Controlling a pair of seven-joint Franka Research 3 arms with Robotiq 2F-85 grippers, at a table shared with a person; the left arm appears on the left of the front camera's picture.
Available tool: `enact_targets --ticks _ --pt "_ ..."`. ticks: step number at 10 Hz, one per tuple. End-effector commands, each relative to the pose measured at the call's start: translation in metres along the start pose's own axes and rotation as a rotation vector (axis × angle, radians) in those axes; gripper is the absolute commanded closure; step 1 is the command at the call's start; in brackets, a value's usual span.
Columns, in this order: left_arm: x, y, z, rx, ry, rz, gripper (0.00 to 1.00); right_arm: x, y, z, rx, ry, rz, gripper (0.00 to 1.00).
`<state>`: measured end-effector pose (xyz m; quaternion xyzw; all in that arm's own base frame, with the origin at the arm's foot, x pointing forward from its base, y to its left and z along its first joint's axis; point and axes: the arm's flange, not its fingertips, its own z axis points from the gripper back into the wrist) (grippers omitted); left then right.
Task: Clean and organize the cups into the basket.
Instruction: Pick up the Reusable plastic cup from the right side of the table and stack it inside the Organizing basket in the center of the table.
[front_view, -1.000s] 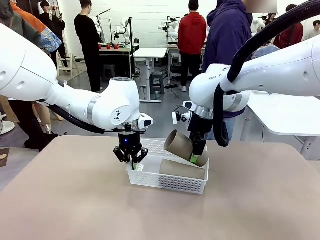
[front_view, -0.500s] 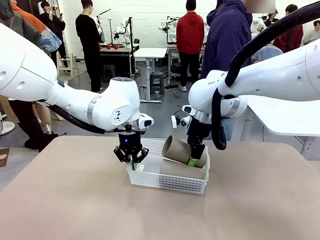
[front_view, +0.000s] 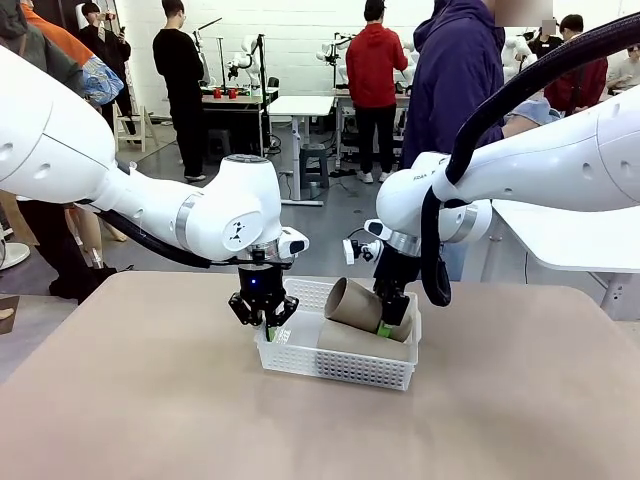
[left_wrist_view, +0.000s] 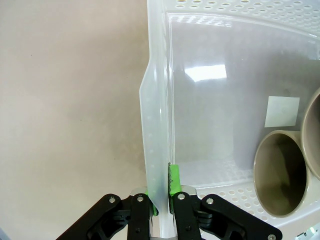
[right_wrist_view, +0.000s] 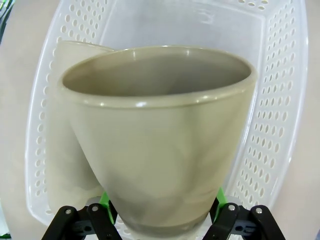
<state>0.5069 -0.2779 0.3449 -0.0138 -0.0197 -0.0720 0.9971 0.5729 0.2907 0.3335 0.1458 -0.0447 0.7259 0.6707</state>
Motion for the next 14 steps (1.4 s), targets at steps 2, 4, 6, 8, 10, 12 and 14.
enact_targets --ticks 2,4,6,8,10,12,14 --pt "0.001 0.006 -0.001 0.006 0.000 0.005 1.00 -0.013 -0.003 -0.008 0.013 0.006 0.025 0.00" --pt "0.001 0.006 -0.001 0.006 0.000 0.005 1.00 -0.012 -0.002 -0.008 0.008 0.000 0.026 0.00" --pt "0.001 0.006 -0.001 0.006 0.000 0.005 1.00 -0.010 0.002 0.002 -0.018 -0.023 0.026 0.00" --pt "0.001 0.006 -0.001 0.006 0.000 0.005 1.00 -0.006 0.017 0.029 -0.075 -0.042 0.033 0.00" --pt "0.001 0.006 -0.001 0.006 0.000 0.005 1.00 -0.014 0.055 0.091 -0.152 -0.075 0.006 0.00" --pt "0.001 0.006 -0.001 0.006 0.000 0.005 1.00 -0.045 0.101 0.157 -0.255 -0.165 -0.009 0.00" --pt "0.001 0.006 -0.001 0.006 0.000 0.005 1.00 -0.111 0.147 0.207 -0.311 -0.335 0.011 0.00"
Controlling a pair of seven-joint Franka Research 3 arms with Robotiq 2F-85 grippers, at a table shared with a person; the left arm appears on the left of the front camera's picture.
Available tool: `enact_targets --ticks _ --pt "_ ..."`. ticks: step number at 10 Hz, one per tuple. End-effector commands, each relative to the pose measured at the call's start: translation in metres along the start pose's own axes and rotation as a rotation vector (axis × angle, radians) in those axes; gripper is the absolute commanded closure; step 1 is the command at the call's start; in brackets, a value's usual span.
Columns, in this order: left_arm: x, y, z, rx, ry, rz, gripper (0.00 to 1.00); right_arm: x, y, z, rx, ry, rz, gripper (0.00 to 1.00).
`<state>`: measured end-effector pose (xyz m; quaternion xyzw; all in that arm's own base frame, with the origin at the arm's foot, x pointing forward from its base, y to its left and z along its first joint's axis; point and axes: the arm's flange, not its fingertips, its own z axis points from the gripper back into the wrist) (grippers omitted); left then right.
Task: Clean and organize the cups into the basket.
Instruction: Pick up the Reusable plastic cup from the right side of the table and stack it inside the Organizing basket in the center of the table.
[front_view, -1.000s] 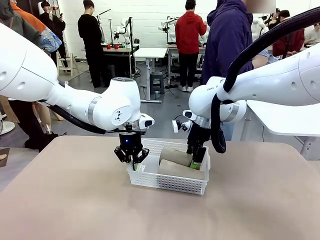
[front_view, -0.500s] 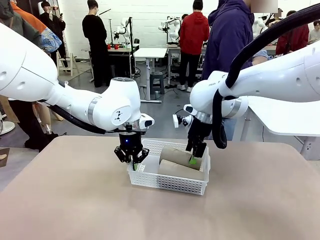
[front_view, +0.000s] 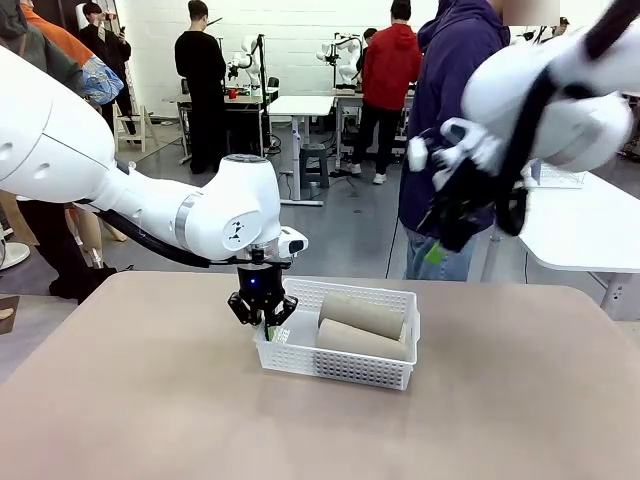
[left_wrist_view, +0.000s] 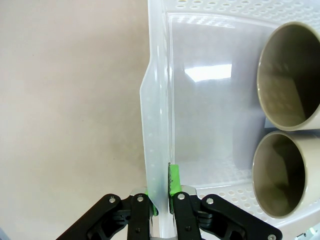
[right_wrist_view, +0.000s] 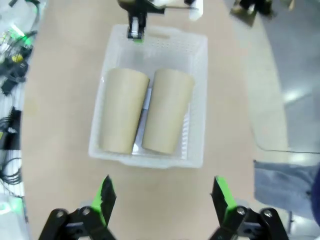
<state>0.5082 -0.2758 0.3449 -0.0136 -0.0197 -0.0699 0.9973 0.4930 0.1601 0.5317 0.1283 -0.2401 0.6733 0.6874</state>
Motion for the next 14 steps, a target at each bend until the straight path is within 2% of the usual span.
enact_targets --ticks 1,4,6,8,10,12,14 --pt "0.000 0.003 -0.001 0.006 0.000 0.001 1.00 -0.078 0.036 0.046 0.018 -0.176 0.036 0.00" --pt "0.000 0.003 -0.001 0.006 0.000 0.001 1.00 -0.205 0.059 0.122 -0.013 -0.465 0.000 0.00" --pt "0.000 0.003 -0.001 0.006 0.000 0.001 1.00 -0.281 0.057 0.134 -0.043 -0.581 -0.069 0.00" --pt "0.000 0.003 -0.001 0.006 0.000 0.001 1.00 -0.333 0.048 0.132 -0.064 -0.663 -0.102 0.00" --pt "0.000 0.003 -0.001 0.006 0.000 0.001 1.00 -0.349 0.041 0.128 -0.066 -0.683 -0.092 0.00" --pt "0.000 0.003 -0.001 0.006 0.000 0.001 1.00 -0.351 0.033 0.123 -0.054 -0.682 -0.084 0.00" --pt "0.000 0.003 -0.001 0.006 0.000 0.001 1.00 -0.355 0.044 0.120 -0.063 -0.669 -0.121 0.00"
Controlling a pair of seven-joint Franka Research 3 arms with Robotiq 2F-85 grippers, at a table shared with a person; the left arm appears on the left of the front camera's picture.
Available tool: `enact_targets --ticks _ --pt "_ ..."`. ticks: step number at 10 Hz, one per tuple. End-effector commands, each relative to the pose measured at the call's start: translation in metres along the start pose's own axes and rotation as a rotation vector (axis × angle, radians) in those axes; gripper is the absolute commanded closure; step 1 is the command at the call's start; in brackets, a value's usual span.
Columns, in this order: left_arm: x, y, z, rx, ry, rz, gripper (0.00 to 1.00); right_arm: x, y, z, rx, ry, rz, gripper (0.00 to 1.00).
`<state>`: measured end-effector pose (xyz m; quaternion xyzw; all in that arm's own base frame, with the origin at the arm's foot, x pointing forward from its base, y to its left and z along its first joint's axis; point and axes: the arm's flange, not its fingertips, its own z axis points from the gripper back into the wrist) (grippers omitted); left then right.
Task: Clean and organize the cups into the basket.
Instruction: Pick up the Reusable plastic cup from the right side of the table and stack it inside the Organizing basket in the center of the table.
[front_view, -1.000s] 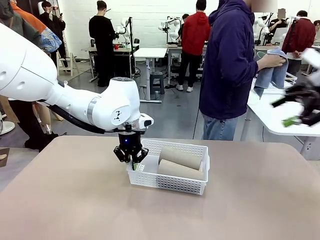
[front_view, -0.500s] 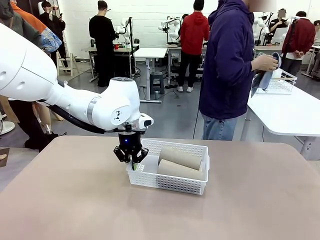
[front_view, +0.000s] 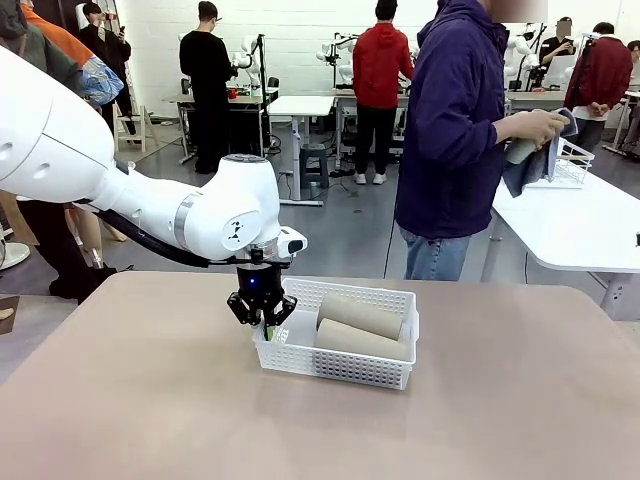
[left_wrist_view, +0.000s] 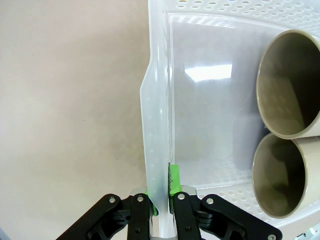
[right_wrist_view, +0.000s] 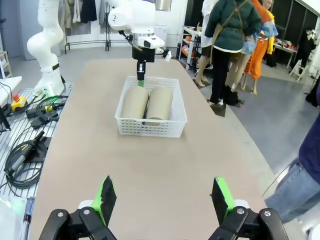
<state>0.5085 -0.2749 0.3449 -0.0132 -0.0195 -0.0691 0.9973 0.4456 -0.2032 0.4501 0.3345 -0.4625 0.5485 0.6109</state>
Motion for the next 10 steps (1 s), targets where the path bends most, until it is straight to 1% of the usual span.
enact_targets --ticks 1,10 --pt "0.0000 0.0024 -0.0009 0.005 0.000 -0.001 1.00 -0.0017 0.0067 0.0016 -0.008 -0.004 -0.006 0.00" --pt "0.0000 0.0024 -0.0009 0.005 0.000 -0.001 1.00 -0.0017 0.0067 0.0016 -0.008 -0.004 -0.006 0.00"
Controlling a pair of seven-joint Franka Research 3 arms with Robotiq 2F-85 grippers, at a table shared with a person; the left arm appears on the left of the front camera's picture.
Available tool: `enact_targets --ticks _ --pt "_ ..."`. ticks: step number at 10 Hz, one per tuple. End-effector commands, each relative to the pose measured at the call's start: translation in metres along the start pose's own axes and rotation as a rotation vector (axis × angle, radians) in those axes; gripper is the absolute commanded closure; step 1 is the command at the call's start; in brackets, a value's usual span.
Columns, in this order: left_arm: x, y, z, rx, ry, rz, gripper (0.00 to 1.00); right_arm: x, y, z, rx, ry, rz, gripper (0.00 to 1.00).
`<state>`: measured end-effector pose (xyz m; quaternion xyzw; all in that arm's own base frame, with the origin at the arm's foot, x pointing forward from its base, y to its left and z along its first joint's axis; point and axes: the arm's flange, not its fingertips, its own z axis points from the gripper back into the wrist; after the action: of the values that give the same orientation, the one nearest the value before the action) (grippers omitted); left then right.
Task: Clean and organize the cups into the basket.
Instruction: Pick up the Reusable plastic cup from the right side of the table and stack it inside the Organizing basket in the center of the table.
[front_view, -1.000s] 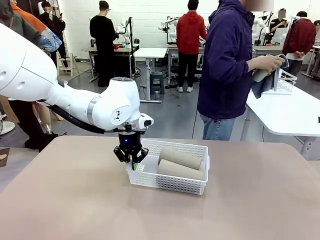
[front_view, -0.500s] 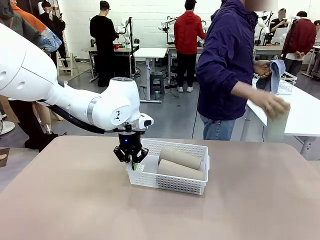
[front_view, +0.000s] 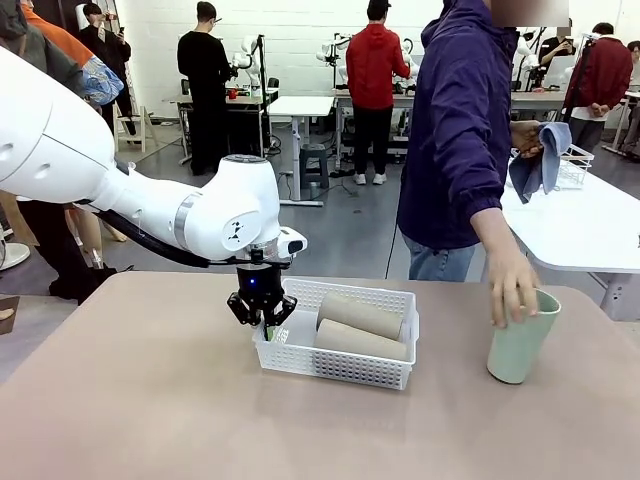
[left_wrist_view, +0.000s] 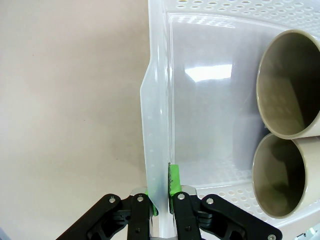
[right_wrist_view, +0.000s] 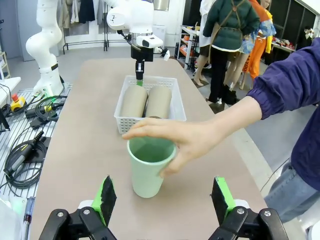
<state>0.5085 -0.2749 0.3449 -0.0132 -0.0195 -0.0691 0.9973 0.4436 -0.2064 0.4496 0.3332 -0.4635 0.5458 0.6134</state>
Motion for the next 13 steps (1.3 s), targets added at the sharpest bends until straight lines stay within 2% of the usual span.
enact_targets --ticks 1,9,11,13 --pt "0.000 0.002 -0.001 0.005 0.000 -0.001 1.00 0.000 0.005 -0.002 -0.001 -0.005 -0.002 0.00" --pt "0.000 0.002 -0.001 0.005 0.000 -0.001 1.00 0.000 0.000 0.000 -0.001 0.000 0.000 0.00" --pt "0.000 0.002 -0.001 0.005 0.000 -0.001 1.00 -0.039 -0.005 -0.022 0.077 0.035 -0.046 0.00" --pt "0.000 0.002 -0.001 0.005 0.000 -0.001 1.00 -0.066 -0.017 -0.049 0.083 0.098 -0.053 0.00"
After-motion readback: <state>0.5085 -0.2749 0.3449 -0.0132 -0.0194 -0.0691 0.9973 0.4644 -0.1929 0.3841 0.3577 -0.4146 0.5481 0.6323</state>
